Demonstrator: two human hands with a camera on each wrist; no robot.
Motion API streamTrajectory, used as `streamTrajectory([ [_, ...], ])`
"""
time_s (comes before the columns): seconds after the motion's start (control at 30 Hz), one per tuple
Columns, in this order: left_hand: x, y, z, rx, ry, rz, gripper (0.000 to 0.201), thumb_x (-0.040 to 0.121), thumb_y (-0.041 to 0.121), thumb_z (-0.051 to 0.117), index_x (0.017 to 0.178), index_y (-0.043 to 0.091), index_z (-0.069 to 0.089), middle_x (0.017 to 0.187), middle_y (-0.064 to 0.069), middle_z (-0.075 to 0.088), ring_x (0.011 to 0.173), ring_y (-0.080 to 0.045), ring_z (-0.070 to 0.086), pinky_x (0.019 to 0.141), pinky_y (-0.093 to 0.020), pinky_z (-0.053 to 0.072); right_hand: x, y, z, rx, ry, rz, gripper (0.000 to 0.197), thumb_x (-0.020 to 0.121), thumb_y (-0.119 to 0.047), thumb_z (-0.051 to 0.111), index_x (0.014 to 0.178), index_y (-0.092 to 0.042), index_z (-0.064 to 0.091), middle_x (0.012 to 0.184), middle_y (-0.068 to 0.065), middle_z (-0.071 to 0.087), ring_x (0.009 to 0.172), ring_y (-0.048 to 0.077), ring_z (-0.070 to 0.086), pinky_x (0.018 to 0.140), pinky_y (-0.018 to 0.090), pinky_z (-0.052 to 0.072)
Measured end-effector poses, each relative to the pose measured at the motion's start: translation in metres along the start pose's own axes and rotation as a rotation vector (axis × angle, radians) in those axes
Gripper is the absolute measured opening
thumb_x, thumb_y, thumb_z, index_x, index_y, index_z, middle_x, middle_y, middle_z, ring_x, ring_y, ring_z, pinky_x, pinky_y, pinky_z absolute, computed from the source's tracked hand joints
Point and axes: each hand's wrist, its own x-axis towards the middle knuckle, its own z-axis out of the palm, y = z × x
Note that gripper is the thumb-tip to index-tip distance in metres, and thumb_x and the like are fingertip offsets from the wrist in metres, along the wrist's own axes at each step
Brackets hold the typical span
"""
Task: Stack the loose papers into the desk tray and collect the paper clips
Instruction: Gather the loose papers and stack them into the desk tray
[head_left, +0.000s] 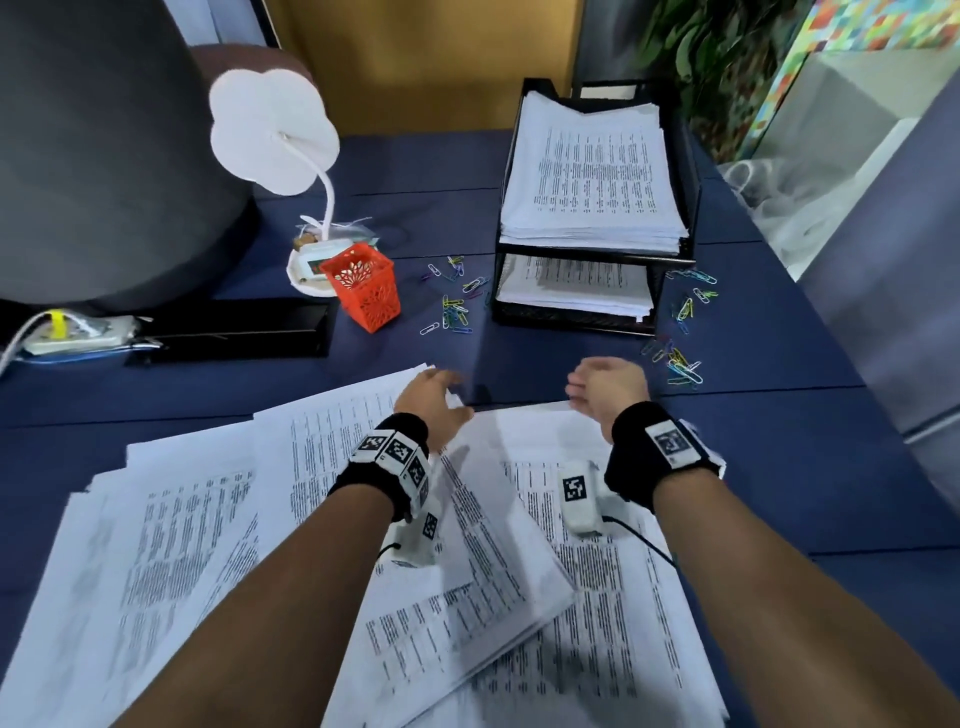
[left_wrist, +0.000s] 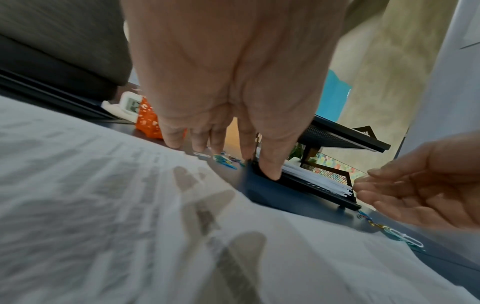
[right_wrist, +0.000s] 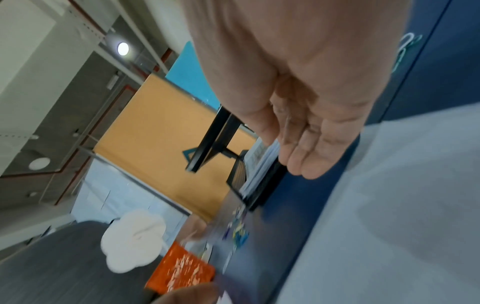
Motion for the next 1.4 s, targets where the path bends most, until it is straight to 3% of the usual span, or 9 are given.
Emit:
streamTrajectory([
  [0.23, -0.05, -0.055, -0.019, 0.01, 0.076, -0.125, 0.048, 0.086, 0.026, 0.065, 0.131, 0.015, 0.052, 0.145, -0.011, 0.038, 0.134, -0.026, 0.037, 0.111, -0.034, 0.031, -0.049, 0.041, 0.03, -0.212, -0.112, 0.075, 0.025, 0.093, 0.004, 0.043, 0.079, -0.015, 0.051, 0.066, 0.007, 0.05, 0.044, 0.011, 0.048, 0.045, 0.018, 0.043],
  [0.43, -0.079, -0.102, -0.038, 0.022, 0.056, -0.291, 0.051, 0.086, 0.034, 0.063, 0.133, 0.021, 0.048, 0.15, -0.009, 0.031, 0.136, -0.029, 0.034, 0.112, -0.044, 0.031, -0.07, 0.065, 0.052, -0.602, -0.14, 0.004, 0.026, 0.085, -0.013, 0.059, 0.106, 0.001, 0.065, 0.106, 0.025, 0.067, 0.091, 0.036, 0.065, 0.088, 0.043, 0.053],
  [0.57, -0.092, -0.12, -0.051, 0.081, 0.13, -0.503, 0.068, 0.085, 0.046, 0.061, 0.141, 0.02, 0.032, 0.146, -0.016, 0.032, 0.136, -0.034, 0.029, 0.11, -0.051, 0.027, -0.082, 0.069, 0.06, -0.844, -0.111, -0.075, 0.039, 0.086, -0.013, 0.061, 0.121, 0.003, 0.06, 0.128, 0.016, 0.06, 0.118, 0.031, 0.055, 0.1, 0.034, 0.044],
  [0.67, -0.095, -0.138, -0.059, -0.062, 0.161, -0.645, 0.089, 0.078, 0.053, 0.067, 0.144, 0.018, 0.019, 0.142, -0.02, 0.036, 0.133, -0.039, 0.031, 0.107, -0.054, 0.031, -0.089, 0.073, 0.063, -0.918, -0.108, -0.111, 0.033, 0.079, -0.011, 0.068, 0.109, 0.002, 0.065, 0.112, 0.015, 0.065, 0.106, 0.03, 0.06, 0.089, 0.028, 0.045],
  [0.8, -0.093, -0.151, -0.063, -0.138, 0.147, -0.561, 0.095, 0.073, 0.047, 0.075, 0.145, 0.02, 0.019, 0.135, -0.017, 0.048, 0.126, -0.038, 0.042, 0.102, -0.049, 0.039, -0.098, 0.077, 0.065, -0.98, -0.112, -0.131, 0.021, 0.074, -0.007, 0.069, 0.087, 0.009, 0.064, 0.091, 0.028, 0.061, 0.085, 0.038, 0.062, 0.072, 0.034, 0.05],
  [0.9, -0.094, -0.146, -0.059, -0.235, 0.135, -0.483, 0.093, 0.072, 0.041, 0.077, 0.145, 0.025, 0.02, 0.129, -0.012, 0.056, 0.121, -0.035, 0.047, 0.101, -0.047, 0.041, -0.103, 0.078, 0.064, -0.954, -0.132, -0.127, 0.011, 0.075, -0.008, 0.068, 0.068, -0.005, 0.059, 0.067, 0.012, 0.051, 0.061, 0.023, 0.05, 0.058, 0.028, 0.04],
  [1.03, -0.097, -0.135, -0.05, -0.329, 0.096, -0.409, 0.093, 0.072, 0.033, 0.08, 0.146, 0.02, 0.024, 0.128, -0.012, 0.057, 0.115, -0.033, 0.054, 0.098, -0.046, 0.046, -0.108, 0.078, 0.061, -0.851, -0.155, -0.116, 0.029, 0.078, -0.01, 0.073, 0.103, 0.001, 0.067, 0.101, 0.019, 0.067, 0.099, 0.033, 0.063, 0.087, 0.036, 0.05],
  [1.2, -0.1, -0.126, -0.043, -0.429, 0.225, -0.291, 0.076, 0.075, 0.009, 0.075, 0.141, 0.014, 0.036, 0.103, -0.008, 0.053, 0.093, -0.023, 0.054, 0.09, -0.034, 0.047, -0.095, 0.087, 0.056, -0.728, -0.176, -0.094, 0.026, 0.076, -0.005, 0.072, 0.101, -0.004, 0.064, 0.098, 0.011, 0.07, 0.092, 0.029, 0.066, 0.089, 0.044, 0.053],
  [1.4, -0.105, -0.119, -0.036, -0.5, 0.284, -0.337, 0.071, 0.078, 0.018, 0.074, 0.138, 0.013, 0.036, 0.127, -0.013, 0.046, 0.104, -0.027, 0.055, 0.091, -0.036, 0.048, -0.078, 0.101, 0.042, -0.428, -0.085, -0.039, 0.043, 0.081, -0.006, 0.066, 0.122, -0.005, 0.054, 0.121, 0.013, 0.062, 0.11, 0.03, 0.06, 0.101, 0.047, 0.045],
])
